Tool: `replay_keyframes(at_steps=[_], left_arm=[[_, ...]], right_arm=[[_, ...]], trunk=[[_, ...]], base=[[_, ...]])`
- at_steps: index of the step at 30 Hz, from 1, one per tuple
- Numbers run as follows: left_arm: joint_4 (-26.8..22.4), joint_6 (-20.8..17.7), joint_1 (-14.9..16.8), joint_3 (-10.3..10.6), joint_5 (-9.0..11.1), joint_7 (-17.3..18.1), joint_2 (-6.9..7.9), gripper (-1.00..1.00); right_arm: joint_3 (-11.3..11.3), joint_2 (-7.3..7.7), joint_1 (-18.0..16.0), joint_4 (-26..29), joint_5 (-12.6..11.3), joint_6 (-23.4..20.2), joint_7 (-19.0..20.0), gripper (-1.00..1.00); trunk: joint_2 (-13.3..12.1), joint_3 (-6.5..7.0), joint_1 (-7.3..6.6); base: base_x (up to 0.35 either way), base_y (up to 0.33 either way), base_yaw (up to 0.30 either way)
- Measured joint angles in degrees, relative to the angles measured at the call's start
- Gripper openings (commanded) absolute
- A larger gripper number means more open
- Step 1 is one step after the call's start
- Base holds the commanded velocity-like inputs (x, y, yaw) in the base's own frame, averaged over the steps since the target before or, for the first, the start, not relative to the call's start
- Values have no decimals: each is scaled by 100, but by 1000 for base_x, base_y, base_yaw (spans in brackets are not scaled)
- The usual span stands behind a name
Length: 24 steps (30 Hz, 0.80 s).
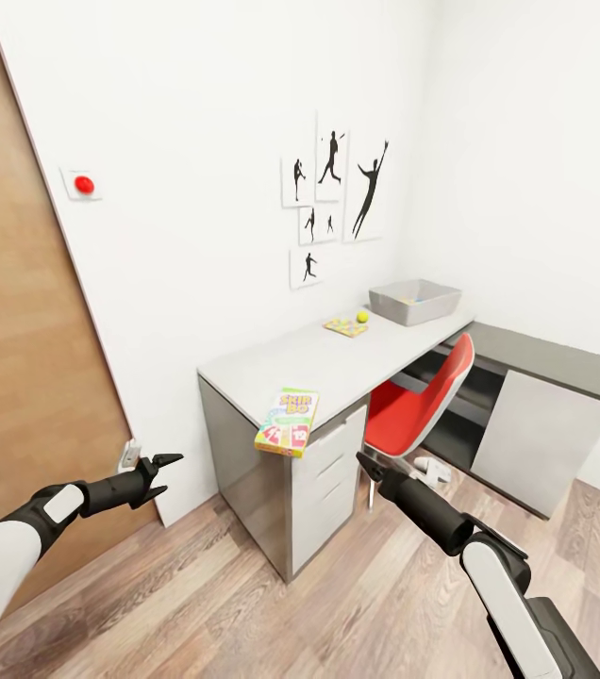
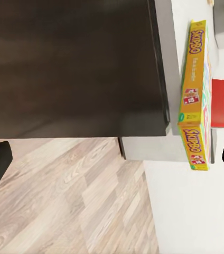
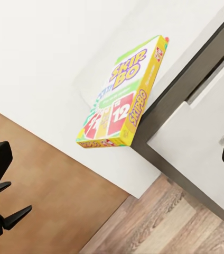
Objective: Put all the toys in the child's room - the three board games (two on the bed and one on the table), the two jigsaw puzzles on the table, and the tennis ball on the table - inside the toy box on the table in the child's room.
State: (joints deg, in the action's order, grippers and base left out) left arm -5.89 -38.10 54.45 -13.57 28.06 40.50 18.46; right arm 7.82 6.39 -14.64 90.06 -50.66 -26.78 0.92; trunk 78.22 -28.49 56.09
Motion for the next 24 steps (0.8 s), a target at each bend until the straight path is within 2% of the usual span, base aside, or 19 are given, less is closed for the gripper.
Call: replay_keyframes(at_steps=[9,12,19,24], left_arm=[[0,13,0,8,-16,64,-38,100],[-6,3,-3,11,-29,222,-98,100],[-9,-41,-70,35,-50,827,-249,100],[-9,-53,-98,49,-58,1026,-315,100]], right_arm=[[0,0,0,-12,-1,5,0,100],[0,0,0,-16,-1,6,0,100],[0,0,0,-16,-1,2,0,100],[-1,0,0,-15,-1,3,0,100]], trunk=[[361,-162,198],[363,-162,198],[363,-162,198],[363,-162,198]], base=[[0,0,0],[0,0,0],[0,0,0],[17,-17,0]])
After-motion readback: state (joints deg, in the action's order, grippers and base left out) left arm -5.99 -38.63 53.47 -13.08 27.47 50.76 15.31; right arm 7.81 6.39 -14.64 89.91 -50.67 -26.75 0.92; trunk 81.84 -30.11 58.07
